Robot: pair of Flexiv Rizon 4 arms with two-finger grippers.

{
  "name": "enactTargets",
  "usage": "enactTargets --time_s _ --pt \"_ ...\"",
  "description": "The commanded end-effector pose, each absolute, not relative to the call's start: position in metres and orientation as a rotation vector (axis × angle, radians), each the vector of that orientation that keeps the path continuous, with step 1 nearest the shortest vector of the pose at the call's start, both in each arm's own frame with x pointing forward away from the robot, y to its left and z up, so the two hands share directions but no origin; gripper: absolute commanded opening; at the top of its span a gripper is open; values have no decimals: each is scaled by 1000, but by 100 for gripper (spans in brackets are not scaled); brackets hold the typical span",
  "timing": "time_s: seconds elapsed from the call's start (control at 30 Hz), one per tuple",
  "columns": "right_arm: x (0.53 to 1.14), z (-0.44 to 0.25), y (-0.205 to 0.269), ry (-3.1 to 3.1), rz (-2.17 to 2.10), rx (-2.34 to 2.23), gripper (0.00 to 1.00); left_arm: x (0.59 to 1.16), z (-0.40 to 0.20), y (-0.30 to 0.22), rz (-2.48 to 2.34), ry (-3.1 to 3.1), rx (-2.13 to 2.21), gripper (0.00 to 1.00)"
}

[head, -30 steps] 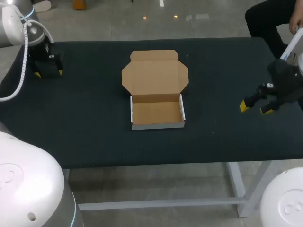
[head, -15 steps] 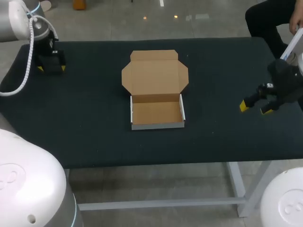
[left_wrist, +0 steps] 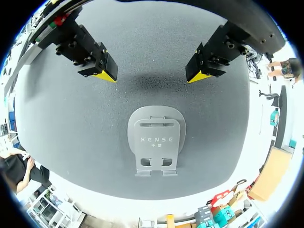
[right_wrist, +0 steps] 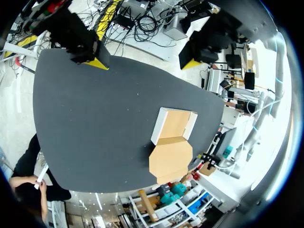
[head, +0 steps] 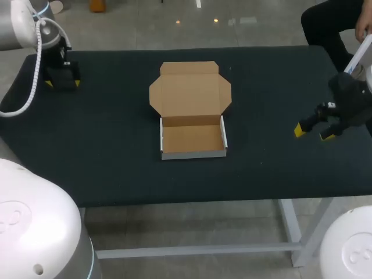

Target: Assemble the packaging by folding the flat box into shape, placing the metal phone stand inside, and closing the box properly

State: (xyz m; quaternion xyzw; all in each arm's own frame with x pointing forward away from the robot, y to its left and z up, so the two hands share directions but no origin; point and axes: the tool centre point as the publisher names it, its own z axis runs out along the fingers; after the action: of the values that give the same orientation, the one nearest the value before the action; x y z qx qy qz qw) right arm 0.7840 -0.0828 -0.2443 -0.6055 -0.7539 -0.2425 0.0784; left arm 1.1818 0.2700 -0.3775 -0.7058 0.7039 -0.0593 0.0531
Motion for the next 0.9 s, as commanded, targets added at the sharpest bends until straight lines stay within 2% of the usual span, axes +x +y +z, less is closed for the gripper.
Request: enactTargets --time_s 0.03,0.9 --pt "783 -241 -84 -2256 -722 -1807 100 1189 -382 272 -168 2148 -2158 100" --pt "783 -241 -84 -2256 -722 -1807 100 1217 -397 278 -151 2177 -2154 100"
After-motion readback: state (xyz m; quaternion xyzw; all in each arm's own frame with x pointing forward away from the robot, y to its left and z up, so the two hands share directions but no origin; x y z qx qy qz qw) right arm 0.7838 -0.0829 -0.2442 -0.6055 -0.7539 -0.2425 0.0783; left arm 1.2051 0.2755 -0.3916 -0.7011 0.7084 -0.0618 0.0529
